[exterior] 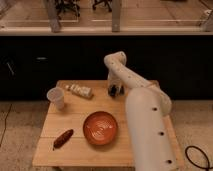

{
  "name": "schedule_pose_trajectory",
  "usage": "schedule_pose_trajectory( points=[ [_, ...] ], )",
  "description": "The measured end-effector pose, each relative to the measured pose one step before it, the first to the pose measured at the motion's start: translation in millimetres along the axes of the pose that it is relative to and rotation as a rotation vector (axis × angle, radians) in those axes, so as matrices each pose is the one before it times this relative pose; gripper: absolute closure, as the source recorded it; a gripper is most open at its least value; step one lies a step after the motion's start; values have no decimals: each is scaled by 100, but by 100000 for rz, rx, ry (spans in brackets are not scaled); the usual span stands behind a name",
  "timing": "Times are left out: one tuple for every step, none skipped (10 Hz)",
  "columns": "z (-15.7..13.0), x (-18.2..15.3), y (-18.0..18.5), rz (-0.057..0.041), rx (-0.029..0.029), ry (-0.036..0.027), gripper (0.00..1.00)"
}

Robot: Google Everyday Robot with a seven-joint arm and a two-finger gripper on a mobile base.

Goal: Place the eraser on the white sponge

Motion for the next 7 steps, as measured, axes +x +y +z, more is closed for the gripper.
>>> schedule_pose_trajectory(
  points=[
    [-7,-11,1,46,-53,31,20],
    [-27,0,40,62,-101,74,20],
    [12,-10,28,73,23,67,20],
    [-42,-7,-66,-103,10,140,20],
    [4,-30,-28,-88,-25,87,20],
    [-34,-17,-32,-47,17,110,20],
    [-26,-51,2,-34,11,176,20]
  ],
)
